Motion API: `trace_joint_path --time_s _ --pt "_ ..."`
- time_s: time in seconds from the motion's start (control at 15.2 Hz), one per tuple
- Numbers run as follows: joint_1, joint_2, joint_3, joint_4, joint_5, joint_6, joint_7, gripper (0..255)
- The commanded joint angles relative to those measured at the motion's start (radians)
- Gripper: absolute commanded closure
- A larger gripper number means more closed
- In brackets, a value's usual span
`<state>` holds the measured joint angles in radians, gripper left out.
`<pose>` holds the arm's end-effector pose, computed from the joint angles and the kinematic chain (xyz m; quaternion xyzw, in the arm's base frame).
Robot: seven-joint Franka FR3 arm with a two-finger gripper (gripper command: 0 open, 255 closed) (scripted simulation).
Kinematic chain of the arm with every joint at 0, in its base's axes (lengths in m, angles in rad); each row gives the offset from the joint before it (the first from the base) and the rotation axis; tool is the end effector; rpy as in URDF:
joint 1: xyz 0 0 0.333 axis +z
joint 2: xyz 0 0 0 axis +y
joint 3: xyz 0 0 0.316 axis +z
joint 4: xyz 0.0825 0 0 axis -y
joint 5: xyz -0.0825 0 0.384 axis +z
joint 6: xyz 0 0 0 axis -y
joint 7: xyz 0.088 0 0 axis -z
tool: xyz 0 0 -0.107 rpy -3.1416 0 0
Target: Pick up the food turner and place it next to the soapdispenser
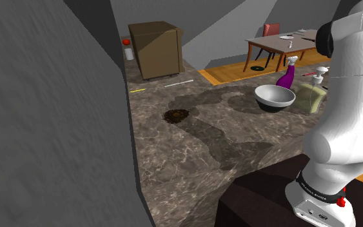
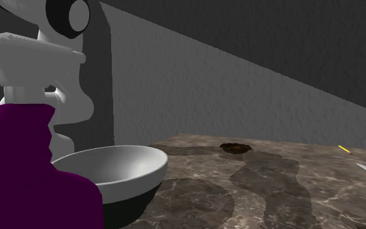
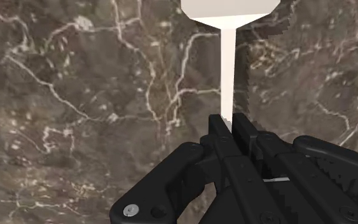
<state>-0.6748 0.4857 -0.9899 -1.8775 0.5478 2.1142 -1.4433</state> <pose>0.0116 -0.6200 0.3519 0.9734 -0.2269 0.0324 0.0061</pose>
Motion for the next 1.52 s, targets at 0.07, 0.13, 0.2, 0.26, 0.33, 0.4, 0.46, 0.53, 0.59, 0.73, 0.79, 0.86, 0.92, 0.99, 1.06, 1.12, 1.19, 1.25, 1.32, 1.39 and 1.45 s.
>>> trace_joint_path --time_s 0.07,0.13,0.2,0.26,0.33,0.4,0.46,0.53,0.59,0.73,0.79,0.86,0.92,0.99,1.06,1.12,1.19,1.25,1.32,1.39,1.45 --pt "-0.002 0.002 0.002 -0.001 0.003 0.003 -0.002 255" --pt "-0.002 0.002 0.002 -0.001 0.003 0.003 -0.002 255" --pt "-0.002 0.002 0.002 -0.001 0.003 0.003 -0.002 255" --pt "-0.002 0.002 0.002 -0.001 0.003 0.003 -0.002 255" --pt "-0.002 0.002 0.002 -0.001 0.002 0.003 -0.002 255" --pt "-0.002 0.002 0.002 -0.001 0.002 0.003 -0.002 0" --pt "-0.002 0.002 0.002 -0.001 0.002 0.003 -0.002 0" --pt "-0.002 0.002 0.002 -0.001 0.002 0.003 -0.002 0" --pt "-0.002 0.002 0.002 -0.001 0.002 0.003 -0.002 0" --pt "-0.002 0.002 0.002 -0.001 0.002 0.003 -0.002 0" --pt "0.009 -0.017 -0.015 0.009 -0.018 -0.020 0.010 0" --pt "0.019 -0.035 -0.030 0.021 -0.038 -0.043 0.022 0" --pt "0.029 -0.052 -0.045 0.034 -0.057 -0.066 0.033 0" --pt "0.036 -0.065 -0.056 0.045 -0.072 -0.085 0.042 0" --pt "0.036 -0.065 -0.056 0.045 -0.072 -0.085 0.042 0" --pt "0.036 -0.065 -0.056 0.045 -0.072 -0.085 0.042 0" --pt "0.036 -0.065 -0.056 0.045 -0.072 -0.085 0.042 0" --pt "0.036 -0.065 -0.056 0.045 -0.072 -0.085 0.042 0" --pt "0.036 -0.065 -0.056 0.045 -0.072 -0.085 0.042 0" --pt "0.036 -0.065 -0.056 0.045 -0.072 -0.085 0.042 0" --pt "0.036 -0.065 -0.056 0.045 -0.072 -0.085 0.042 0"
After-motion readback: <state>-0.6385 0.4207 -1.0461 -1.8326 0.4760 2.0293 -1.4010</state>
